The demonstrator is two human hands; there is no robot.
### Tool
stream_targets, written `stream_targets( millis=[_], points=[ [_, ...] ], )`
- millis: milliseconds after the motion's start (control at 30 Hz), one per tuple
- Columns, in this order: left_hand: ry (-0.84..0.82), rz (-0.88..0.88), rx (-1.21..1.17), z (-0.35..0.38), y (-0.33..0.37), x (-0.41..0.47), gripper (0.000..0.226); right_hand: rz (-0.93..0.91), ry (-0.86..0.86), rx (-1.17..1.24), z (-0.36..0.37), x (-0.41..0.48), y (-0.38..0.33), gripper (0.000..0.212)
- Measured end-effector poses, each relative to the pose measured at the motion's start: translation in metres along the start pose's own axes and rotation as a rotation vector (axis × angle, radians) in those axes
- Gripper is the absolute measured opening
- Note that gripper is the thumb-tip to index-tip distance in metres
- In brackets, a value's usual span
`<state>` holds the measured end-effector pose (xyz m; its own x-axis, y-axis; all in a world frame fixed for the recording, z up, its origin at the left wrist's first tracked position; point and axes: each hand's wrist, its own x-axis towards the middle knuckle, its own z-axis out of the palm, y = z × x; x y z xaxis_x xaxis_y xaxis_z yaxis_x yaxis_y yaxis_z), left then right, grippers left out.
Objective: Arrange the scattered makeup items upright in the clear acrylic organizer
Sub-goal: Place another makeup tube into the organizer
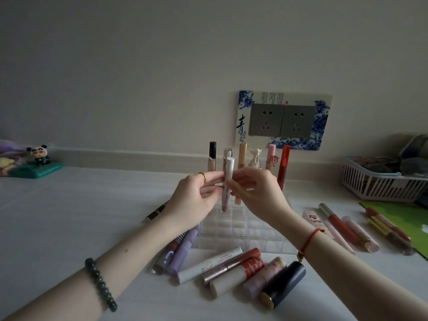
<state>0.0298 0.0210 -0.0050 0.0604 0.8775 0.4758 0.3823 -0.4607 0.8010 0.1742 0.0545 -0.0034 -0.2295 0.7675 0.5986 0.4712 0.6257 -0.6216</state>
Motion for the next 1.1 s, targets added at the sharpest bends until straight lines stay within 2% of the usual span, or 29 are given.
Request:
stream_targets(
  millis=[1100],
  points=[
    [0.066,0.023,0.052,-0.002,-0.003,0.001,0.034,0.068,0.047,0.007,-0.006,0.006,-0.005,0.023]
  ],
)
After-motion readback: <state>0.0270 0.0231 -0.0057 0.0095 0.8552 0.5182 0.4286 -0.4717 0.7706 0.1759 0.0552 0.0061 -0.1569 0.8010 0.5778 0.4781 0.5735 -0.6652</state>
